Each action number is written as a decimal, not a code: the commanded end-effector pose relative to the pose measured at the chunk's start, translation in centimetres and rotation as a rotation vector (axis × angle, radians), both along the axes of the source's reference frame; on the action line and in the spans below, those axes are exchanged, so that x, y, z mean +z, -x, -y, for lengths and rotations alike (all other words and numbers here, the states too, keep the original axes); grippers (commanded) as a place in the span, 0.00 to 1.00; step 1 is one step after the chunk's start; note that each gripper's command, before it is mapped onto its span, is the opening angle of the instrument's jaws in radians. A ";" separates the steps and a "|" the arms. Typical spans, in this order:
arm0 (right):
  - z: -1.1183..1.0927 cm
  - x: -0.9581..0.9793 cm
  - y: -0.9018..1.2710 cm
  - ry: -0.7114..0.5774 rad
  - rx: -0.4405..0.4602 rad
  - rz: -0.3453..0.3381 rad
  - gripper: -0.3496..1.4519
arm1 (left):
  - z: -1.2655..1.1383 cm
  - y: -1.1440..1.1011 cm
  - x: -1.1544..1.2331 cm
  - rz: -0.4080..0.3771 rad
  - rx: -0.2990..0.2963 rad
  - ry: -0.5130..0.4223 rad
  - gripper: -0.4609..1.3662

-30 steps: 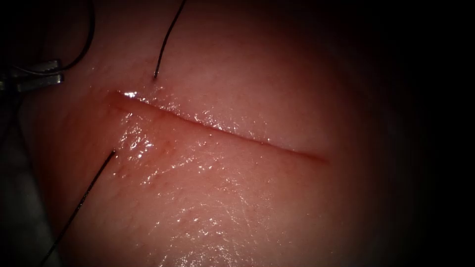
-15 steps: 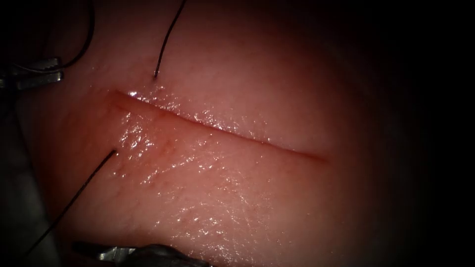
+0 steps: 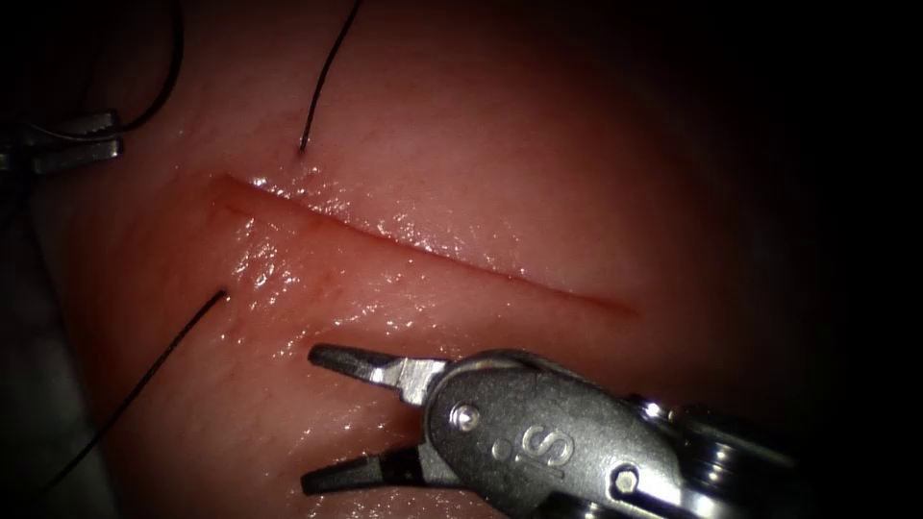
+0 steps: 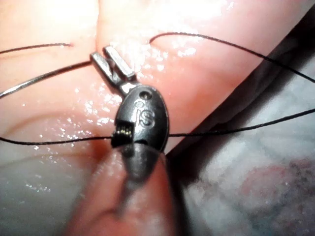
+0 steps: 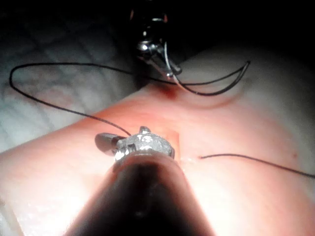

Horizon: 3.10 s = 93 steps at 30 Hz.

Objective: Wound Closure
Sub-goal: Use the right gripper to pull the suture through the cut until a short tail remains on top

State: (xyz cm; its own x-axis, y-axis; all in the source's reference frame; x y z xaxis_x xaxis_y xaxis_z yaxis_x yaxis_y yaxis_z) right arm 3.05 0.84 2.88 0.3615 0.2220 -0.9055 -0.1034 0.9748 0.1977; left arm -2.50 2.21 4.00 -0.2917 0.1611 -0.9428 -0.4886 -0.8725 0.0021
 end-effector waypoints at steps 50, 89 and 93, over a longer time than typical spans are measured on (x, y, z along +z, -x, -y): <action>0.06 1.40 -1.03 0.201 -0.142 -0.048 0.86 | 0.06 -0.07 -0.08 0.000 0.015 -0.005 0.06; 0.68 0.88 -0.92 0.091 -0.279 -0.068 0.00 | 0.04 -0.06 -0.08 0.000 0.015 -0.006 0.06; 0.81 0.75 -0.94 0.086 -0.290 -0.067 0.00 | 0.04 -0.06 -0.08 0.000 0.015 -0.005 0.06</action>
State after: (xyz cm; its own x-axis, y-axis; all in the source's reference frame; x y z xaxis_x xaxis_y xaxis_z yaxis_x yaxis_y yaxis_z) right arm 4.00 -0.01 3.59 0.3388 0.0397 -0.9400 0.1946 0.9745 0.1113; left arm -2.43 2.17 3.92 -0.2939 0.1624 -0.9420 -0.4846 -0.8747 0.0004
